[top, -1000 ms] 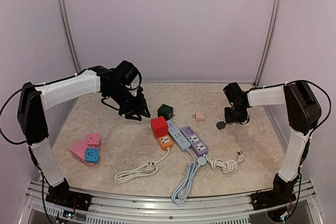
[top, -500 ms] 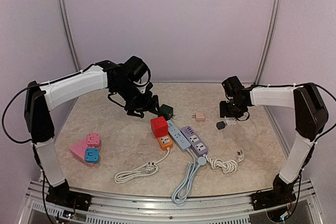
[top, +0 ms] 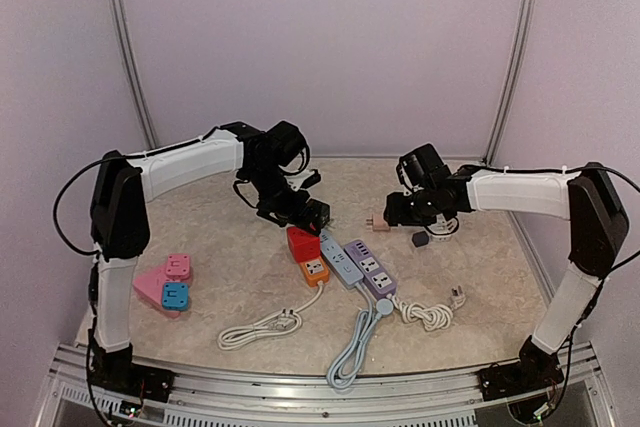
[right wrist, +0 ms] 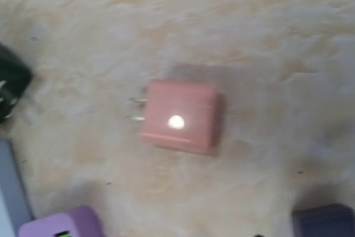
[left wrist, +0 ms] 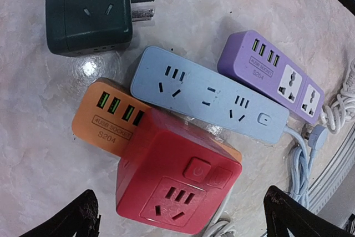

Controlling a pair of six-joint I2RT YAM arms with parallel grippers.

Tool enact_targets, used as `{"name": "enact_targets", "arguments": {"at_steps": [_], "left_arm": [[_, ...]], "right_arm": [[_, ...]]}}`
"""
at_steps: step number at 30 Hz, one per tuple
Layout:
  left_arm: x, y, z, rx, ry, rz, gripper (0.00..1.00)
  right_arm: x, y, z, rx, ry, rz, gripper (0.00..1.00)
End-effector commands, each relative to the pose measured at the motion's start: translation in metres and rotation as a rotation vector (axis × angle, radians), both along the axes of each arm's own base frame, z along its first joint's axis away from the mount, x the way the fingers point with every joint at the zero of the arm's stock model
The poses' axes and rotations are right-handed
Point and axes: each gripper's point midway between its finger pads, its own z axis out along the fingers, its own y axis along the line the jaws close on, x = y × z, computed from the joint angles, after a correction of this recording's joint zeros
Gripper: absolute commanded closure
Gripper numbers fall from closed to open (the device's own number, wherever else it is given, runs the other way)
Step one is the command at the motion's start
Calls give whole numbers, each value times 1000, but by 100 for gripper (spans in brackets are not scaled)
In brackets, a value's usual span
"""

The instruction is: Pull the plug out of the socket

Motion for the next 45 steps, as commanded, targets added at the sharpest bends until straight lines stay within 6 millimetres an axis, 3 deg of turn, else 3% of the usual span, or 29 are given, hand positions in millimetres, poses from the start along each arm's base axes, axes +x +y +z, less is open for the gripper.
{"name": "enact_targets", "arguments": {"at_steps": [1,9,16,25,32,38,45], "left_arm": [[6,-2,0,17,-60,-140,1],[1,-6,-18,69,-91,-245,1],[2,-2,-35,134,-94,-251,10],[0,-1,-42,171,-104,-238,25],[-1,7,-27,201,-119,-176,46],[-8,22,-21,244,-82,-64,52],[-23,45,-30,314,-46,51,56]], "right_arm": [[-11,10,0,37,3,17,46],[-18,9,-11,40,21,21,46],[-18,12,-13,49,22,28,46],[-21,11,-11,53,18,29,46],[-21,19,-1,68,-2,49,46],[-28,50,11,125,-19,117,46],[-51,122,13,245,2,269,52]]}}
